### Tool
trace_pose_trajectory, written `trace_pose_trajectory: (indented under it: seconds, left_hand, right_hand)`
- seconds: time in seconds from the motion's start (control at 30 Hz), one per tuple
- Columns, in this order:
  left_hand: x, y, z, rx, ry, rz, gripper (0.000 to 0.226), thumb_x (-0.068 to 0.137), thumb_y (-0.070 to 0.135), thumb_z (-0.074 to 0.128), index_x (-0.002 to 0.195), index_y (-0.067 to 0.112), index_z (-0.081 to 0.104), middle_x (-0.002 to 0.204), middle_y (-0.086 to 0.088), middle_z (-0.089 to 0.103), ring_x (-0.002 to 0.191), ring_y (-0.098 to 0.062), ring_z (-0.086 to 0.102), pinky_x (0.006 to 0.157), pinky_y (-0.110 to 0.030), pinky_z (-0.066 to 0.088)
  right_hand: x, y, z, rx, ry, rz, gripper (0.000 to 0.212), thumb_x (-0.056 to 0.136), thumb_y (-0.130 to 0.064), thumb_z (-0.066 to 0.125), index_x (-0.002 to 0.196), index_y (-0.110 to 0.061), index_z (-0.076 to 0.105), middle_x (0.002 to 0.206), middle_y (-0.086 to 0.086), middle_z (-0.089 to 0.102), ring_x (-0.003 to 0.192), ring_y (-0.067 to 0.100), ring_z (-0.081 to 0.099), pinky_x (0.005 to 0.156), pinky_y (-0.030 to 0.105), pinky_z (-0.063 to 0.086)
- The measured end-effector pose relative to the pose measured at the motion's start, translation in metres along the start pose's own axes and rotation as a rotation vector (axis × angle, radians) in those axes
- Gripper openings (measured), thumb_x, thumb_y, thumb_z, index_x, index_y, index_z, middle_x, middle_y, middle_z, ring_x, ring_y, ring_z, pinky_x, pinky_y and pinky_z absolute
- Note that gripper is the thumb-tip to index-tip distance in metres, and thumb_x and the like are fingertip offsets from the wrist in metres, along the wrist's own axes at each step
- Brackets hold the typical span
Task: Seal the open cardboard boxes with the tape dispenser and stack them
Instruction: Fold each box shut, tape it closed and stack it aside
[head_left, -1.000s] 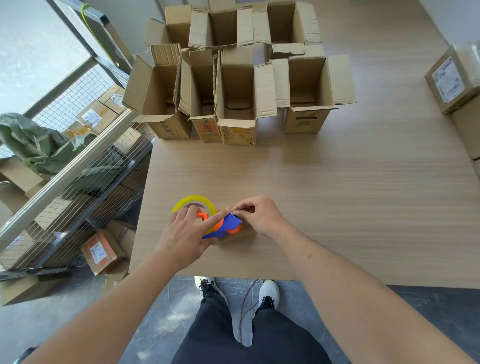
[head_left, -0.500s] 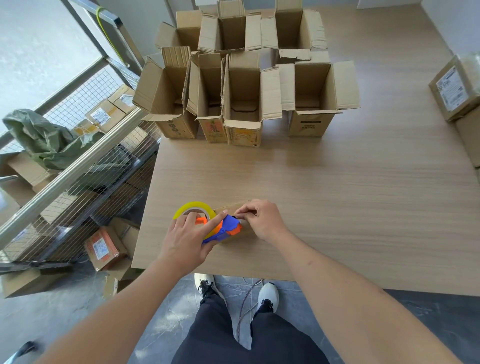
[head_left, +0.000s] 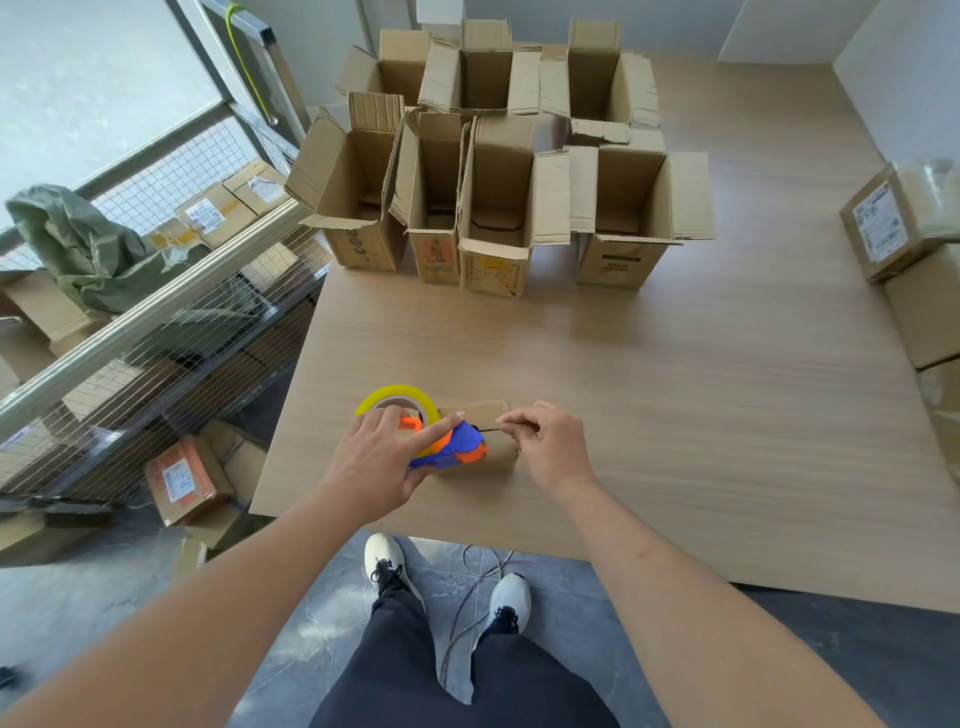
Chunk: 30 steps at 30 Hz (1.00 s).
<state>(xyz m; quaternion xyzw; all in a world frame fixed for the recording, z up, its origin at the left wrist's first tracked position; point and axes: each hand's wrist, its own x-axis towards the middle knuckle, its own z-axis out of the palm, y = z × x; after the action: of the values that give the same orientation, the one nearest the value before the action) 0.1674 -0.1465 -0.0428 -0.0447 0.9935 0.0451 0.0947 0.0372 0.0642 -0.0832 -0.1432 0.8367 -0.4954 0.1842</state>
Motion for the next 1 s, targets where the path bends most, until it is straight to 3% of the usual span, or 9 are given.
trace_pose_trajectory:
  seconds: [0.1,0.33,0.6,0.87,1.0]
  left_hand:
    - [0.0,0.0,0.0,-0.005,0.006,0.008,0.079,0.091,0.054,0.065,0.157,0.055,0.02,0.118,-0.009,0.057,0.112,-0.032,0.056,0.094,-0.043,0.047]
    - [0.003,0.002,0.002,0.028,-0.026,0.025,0.08,0.094,0.056,0.06,0.156,0.059,0.01,0.122,-0.006,0.053,0.12,-0.029,0.051,0.1,-0.04,0.042]
    - [0.01,0.004,-0.003,0.013,-0.069,0.019,0.077,0.098,0.053,0.056,0.154,0.063,0.003,0.122,-0.007,0.05,0.122,-0.03,0.047,0.104,-0.04,0.037]
    - [0.02,0.004,-0.006,0.005,-0.12,0.019,0.075,0.099,0.053,0.054,0.153,0.064,0.004,0.122,-0.004,0.047,0.123,-0.028,0.044,0.107,-0.039,0.033]
    - [0.023,0.004,-0.008,-0.013,-0.137,0.012,0.074,0.098,0.052,0.055,0.152,0.065,0.007,0.124,-0.004,0.047,0.126,-0.028,0.042,0.109,-0.04,0.032]
  right_hand:
    - [0.0,0.01,-0.012,0.056,0.057,0.094,0.013,0.084,0.006,0.074,0.087,-0.005,0.08,0.087,0.009,0.072,0.082,0.031,0.07,0.08,0.049,0.058]
    - [-0.01,0.01,-0.032,0.096,0.031,0.193,0.029,0.086,-0.003,0.077,0.073,-0.029,0.075,0.071,0.0,0.07,0.064,0.025,0.067,0.075,0.052,0.06]
    - [-0.014,0.012,-0.03,0.182,0.029,0.355,0.014,0.091,-0.009,0.075,0.08,-0.017,0.077,0.067,0.003,0.065,0.059,0.017,0.06,0.075,0.05,0.063]
    - [0.0,0.022,-0.023,0.238,-0.002,0.505,0.006,0.091,-0.015,0.075,0.087,-0.017,0.078,0.076,0.002,0.067,0.057,0.018,0.059,0.072,0.044,0.065]
    - [0.006,0.026,-0.018,0.207,0.025,0.516,0.009,0.091,-0.017,0.076,0.086,-0.022,0.08,0.077,-0.002,0.072,0.055,0.015,0.061,0.064,0.035,0.064]
